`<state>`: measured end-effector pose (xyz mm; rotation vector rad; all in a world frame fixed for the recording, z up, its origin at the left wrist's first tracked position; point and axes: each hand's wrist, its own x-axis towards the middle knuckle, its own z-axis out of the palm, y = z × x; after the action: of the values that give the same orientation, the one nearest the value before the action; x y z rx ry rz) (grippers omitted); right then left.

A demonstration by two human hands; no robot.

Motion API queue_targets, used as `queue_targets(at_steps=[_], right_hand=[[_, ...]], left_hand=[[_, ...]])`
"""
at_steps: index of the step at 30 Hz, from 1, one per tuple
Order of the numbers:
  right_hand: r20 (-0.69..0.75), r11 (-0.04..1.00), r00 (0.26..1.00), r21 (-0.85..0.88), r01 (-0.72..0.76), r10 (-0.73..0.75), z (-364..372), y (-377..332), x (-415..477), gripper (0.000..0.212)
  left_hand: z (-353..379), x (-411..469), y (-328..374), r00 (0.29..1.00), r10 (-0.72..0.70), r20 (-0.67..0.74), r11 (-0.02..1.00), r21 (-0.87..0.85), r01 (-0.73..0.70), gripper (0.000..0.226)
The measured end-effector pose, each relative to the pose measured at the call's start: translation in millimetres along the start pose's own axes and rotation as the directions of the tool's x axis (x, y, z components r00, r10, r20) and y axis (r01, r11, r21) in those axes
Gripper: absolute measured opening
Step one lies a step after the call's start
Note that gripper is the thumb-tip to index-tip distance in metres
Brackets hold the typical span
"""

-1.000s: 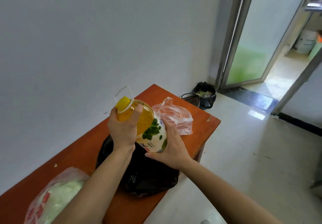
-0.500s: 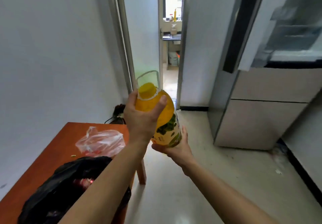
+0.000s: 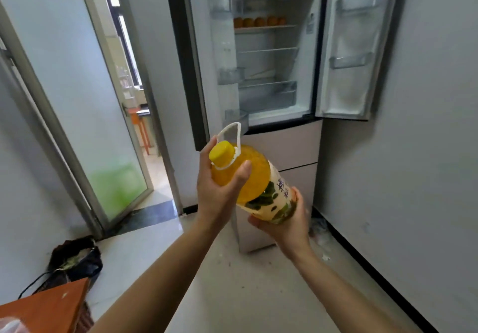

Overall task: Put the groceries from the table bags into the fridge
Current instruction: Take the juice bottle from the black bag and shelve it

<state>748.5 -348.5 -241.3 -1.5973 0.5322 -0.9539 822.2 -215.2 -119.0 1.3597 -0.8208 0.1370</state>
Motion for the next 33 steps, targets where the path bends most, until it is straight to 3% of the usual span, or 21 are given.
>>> queue_targets(at_steps=[6,11,17,27,30,33], right_hand=[[-0.084,0.983,0.992,-0.167,0.076,-0.091,-96,7,111,0.135],[-0.089,0.933,0.974,-0.315,0.172,-0.21,-128,13,198,0.135],[-0.094,0.905,0.955,-0.355,0.233,-0.283,-113,43,316,0.13],[-0.114,0.892,0.949,-0.39,0.228,-0.292,-57,85,540,0.135],[-0.112,0.88,0.943,-0.407,0.244,-0.313,-49,92,596,0.132],[-0.115,0.86,0.926,-0.426,0.281,-0.359,-46,103,650,0.128]], left_hand=[[114,51,-26,0.996,-0.063,-0.055,0.996,-0.071,0.059,0.072],[165,102,-54,0.982,-0.143,-0.122,0.985,-0.113,0.129,0.083],[214,187,-118,0.974,-0.154,-0.167,0.98,-0.151,0.129,0.063],[273,384,-229,0.983,-0.114,-0.142,0.978,-0.19,0.086,0.057],[289,437,-257,0.974,-0.169,-0.151,0.962,-0.24,0.129,0.064],[307,478,-288,0.974,-0.185,-0.129,0.957,-0.251,0.149,0.089]])
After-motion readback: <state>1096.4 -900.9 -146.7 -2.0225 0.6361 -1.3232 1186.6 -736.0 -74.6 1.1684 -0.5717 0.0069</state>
